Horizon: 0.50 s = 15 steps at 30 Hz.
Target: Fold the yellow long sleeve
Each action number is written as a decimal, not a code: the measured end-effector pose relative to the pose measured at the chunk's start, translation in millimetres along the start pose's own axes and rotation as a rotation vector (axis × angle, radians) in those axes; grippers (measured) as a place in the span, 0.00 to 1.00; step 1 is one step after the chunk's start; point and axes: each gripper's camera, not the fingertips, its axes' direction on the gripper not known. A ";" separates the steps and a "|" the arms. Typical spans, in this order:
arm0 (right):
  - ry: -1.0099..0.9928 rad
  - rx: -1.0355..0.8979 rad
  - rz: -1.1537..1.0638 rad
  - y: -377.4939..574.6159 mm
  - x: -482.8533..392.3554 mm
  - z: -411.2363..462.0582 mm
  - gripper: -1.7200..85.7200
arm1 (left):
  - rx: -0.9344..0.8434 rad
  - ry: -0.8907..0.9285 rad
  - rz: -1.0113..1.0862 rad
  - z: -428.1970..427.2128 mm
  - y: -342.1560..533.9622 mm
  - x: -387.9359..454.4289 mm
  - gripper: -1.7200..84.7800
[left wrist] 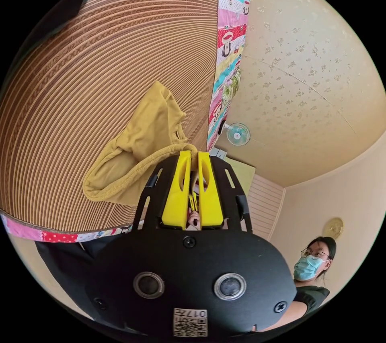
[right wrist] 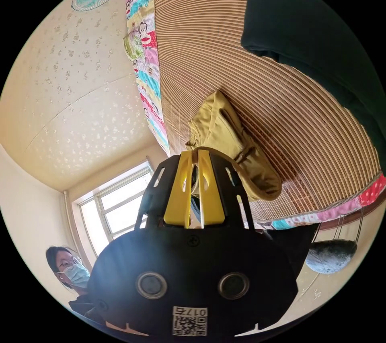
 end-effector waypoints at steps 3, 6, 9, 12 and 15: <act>-0.011 0.001 -0.011 -31.7 -5.2 17.0 0.06 | 0.026 0.024 0.001 16.0 -24.0 11.8 0.05; 0.001 0.005 0.000 -62.5 -5.5 34.3 0.06 | 0.028 0.018 0.007 35.4 -48.9 22.8 0.05; 0.022 0.019 0.003 -89.9 -2.2 47.9 0.05 | 0.018 -0.001 0.023 56.6 -72.1 30.7 0.06; -0.003 0.106 0.015 -106.9 8.2 52.3 0.05 | 0.046 -0.009 -0.001 74.4 -87.8 29.3 0.08; -0.117 0.210 0.013 -115.0 26.1 48.3 0.05 | 0.113 0.009 0.061 77.9 -90.0 30.5 0.12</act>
